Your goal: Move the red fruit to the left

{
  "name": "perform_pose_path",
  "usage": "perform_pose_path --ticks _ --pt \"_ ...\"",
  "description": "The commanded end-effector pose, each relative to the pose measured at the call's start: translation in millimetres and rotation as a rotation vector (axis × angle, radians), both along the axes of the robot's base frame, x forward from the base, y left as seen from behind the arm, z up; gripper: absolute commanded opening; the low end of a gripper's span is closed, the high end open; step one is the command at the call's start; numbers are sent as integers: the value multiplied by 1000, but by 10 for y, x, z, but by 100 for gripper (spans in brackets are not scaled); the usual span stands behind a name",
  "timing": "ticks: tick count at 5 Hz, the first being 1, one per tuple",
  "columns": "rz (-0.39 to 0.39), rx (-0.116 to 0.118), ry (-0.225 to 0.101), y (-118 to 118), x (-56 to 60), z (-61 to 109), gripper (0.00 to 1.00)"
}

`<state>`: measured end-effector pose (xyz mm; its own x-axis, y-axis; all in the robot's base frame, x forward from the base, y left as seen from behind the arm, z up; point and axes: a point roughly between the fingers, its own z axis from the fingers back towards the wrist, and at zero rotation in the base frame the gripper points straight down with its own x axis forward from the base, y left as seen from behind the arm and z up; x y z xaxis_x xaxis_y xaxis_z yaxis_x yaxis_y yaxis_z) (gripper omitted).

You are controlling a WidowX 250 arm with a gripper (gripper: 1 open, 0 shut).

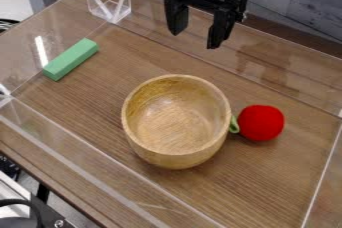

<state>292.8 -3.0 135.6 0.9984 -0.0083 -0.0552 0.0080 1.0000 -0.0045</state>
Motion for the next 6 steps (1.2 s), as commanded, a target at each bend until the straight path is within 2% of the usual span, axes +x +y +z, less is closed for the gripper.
perform_pose_path --ticks 1,2,4,5,6 --pt "-19 -6 27 -113 -15 -61 100" --pt "-64 -15 41 -320 -22 -101 100" --pt "-173 -16 20 -893 -11 -485 100" --pt "-147 -7 3 -1065 13 -492 100" --pt "-119 4 -9 -1095 69 -471 100"
